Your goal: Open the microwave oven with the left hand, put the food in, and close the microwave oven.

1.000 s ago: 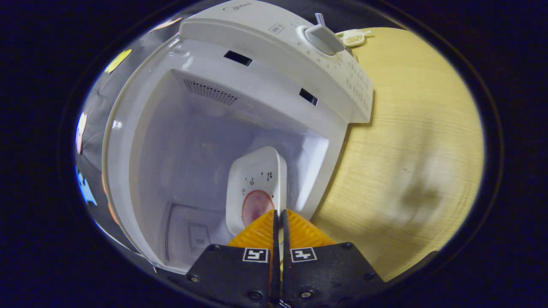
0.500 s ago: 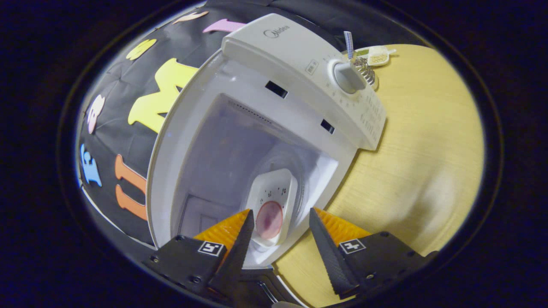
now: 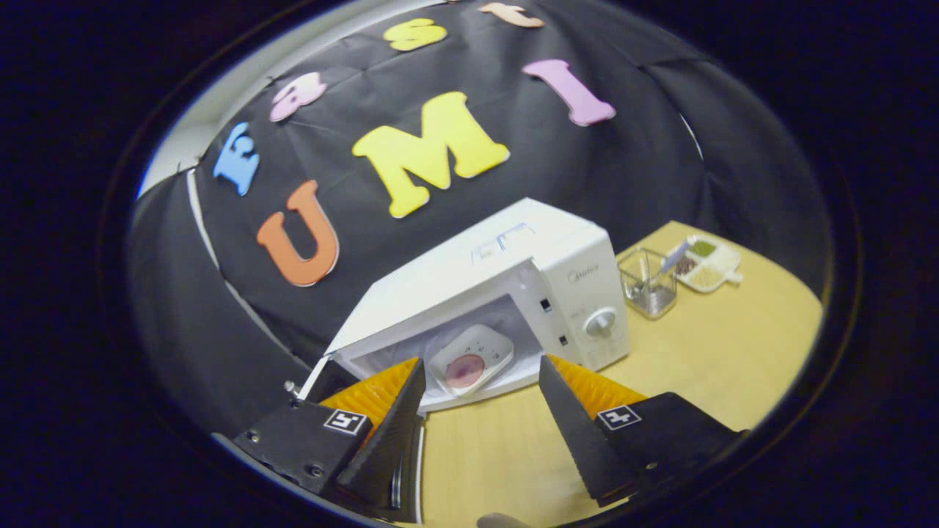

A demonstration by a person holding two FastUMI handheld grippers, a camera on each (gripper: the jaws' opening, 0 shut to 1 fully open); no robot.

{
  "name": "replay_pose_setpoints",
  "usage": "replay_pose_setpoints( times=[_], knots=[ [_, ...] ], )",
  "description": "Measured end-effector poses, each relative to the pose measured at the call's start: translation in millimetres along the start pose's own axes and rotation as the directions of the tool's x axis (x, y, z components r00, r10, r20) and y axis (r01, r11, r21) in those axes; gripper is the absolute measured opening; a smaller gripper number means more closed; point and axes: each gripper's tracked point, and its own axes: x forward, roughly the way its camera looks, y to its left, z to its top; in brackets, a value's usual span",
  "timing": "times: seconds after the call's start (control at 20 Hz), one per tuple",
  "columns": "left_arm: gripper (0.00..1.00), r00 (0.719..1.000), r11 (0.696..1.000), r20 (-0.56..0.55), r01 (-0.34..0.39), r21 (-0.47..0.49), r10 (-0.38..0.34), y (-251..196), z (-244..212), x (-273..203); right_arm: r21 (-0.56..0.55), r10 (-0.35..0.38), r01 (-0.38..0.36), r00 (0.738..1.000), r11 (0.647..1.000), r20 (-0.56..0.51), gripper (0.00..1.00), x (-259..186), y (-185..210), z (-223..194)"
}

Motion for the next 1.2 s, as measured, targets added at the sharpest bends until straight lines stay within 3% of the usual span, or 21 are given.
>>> replay_pose_setpoints(
  times=[0.15, 0.35, 0.45, 0.5, 0.6, 0.65, 0.7, 0.75, 0.8, 0.95, 1.05, 1.15, 1.2],
  knots=[
    [0.95, 1.0, 1.0, 0.013, -0.024, -0.007, 0.024, 15, 0, 3, -0.157, 0.039, -0.035, 0.999, 0.987, 0.02, 1.0, -58, 7, 26],
    [0.95, 0.998, 0.998, 0.034, -0.049, -0.027, 0.05, 31, -1, 10, -0.306, 0.025, -0.008, 0.998, 0.952, 0.053, 1.0, -117, -8, 50],
    [0.95, 0.998, 0.997, 0.035, -0.059, -0.047, 0.061, 37, -4, 11, -0.343, 0.013, 0.017, 0.996, 0.939, 0.084, 1.0, -134, -18, 63],
    [0.95, 0.997, 0.996, 0.035, -0.066, -0.056, 0.068, 41, -7, 10, -0.347, 0.012, 0.022, 0.995, 0.937, 0.095, 0.91, -145, -20, 67],
    [0.95, 0.996, 0.995, 0.037, -0.08, -0.054, 0.082, 48, -10, 13, -0.346, 0.002, 0.036, 0.994, 0.937, 0.11, 0.91, -158, -26, 75],
    [0.95, 0.995, 0.995, 0.04, -0.085, -0.053, 0.087, 50, -13, 14, -0.348, 0.002, 0.038, 0.994, 0.937, 0.112, 1.0, -160, -29, 78],
    [0.95, 0.995, 0.995, 0.034, -0.089, -0.052, 0.091, 53, -15, 14, -0.354, -0.003, 0.043, 0.994, 0.934, 0.112, 1.0, -162, -31, 80],
    [0.94, 0.996, 0.995, 0.027, -0.086, -0.052, 0.088, 54, -20, 14, -0.355, -0.001, 0.039, 0.994, 0.934, 0.106, 0.92, -163, -32, 83],
    [0.87, 0.996, 0.995, 0.013, -0.091, -0.05, 0.091, 56, -22, 14, -0.35, 0.005, 0.029, 0.995, 0.936, 0.096, 1.0, -167, -30, 83],
    [0.15, 0.997, 0.995, 0.01, -0.081, -0.055, 0.081, 60, -26, 21, -0.324, 0.015, 0.018, 0.995, 0.946, 0.1, 0.92, -174, -31, 94],
    [0.0, 0.995, 0.994, -0.004, -0.096, -0.053, 0.096, 69, -40, 25, -0.331, 0.017, 0.017, 0.995, 0.943, 0.098, 0.92, -173, -33, 98],
    [0.0, 0.996, 0.995, 0.012, -0.086, -0.049, 0.087, 70, -42, 32, -0.328, 0.019, 0.014, 0.995, 0.945, 0.098, 0.92, -177, -32, 101],
    [0.0, 0.995, 0.995, 0.003, -0.097, -0.037, 0.097, 73, -50, 37, -0.329, 0.017, 0.018, 0.995, 0.944, 0.101, 1.0, -181, -33, 104]
  ],
)
